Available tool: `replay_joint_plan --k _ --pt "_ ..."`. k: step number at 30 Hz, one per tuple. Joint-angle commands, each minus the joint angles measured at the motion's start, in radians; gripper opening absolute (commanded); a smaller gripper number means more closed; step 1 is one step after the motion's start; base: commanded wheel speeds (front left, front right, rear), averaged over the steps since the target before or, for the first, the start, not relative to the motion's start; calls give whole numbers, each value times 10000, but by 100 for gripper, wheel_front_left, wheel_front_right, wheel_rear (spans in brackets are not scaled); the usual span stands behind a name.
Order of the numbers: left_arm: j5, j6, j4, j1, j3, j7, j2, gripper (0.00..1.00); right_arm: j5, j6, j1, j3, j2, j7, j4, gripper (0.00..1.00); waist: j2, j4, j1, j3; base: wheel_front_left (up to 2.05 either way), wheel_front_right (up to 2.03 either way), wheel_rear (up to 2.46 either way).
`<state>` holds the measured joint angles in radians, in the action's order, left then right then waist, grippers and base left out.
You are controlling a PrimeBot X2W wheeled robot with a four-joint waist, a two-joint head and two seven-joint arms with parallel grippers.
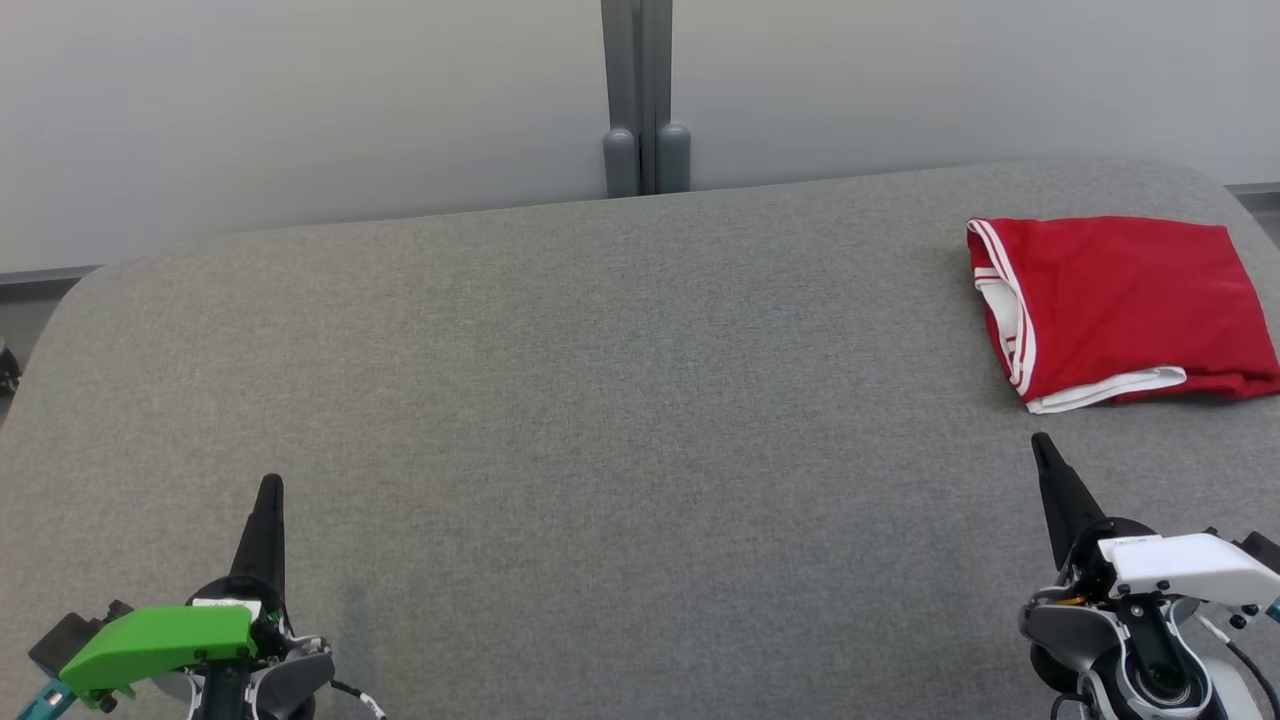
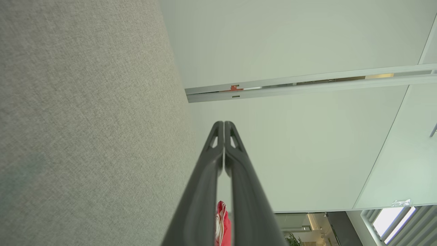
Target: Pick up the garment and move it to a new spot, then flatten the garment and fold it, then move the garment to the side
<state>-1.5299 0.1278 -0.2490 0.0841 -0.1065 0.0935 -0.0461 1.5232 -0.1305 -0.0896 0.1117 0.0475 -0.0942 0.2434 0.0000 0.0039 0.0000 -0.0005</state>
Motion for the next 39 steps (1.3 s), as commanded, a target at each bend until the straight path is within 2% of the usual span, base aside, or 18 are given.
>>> replay_joint_plan --k 1,12,39 --pt "-230 48 47 244 -64 62 -70 0 225 -4 -175 19 46 -55 5 0 0 -5 0 5 0 0 0" --pt "-879 53 50 347 -101 250 -74 0 958 -4 -241 37 47 -243 24 0 0 -39 0 36 0 0 0" --pt "-844 53 47 317 -93 241 -73 0 926 -4 -227 34 45 -235 22 0 0 -39 0 36 0 0 0"
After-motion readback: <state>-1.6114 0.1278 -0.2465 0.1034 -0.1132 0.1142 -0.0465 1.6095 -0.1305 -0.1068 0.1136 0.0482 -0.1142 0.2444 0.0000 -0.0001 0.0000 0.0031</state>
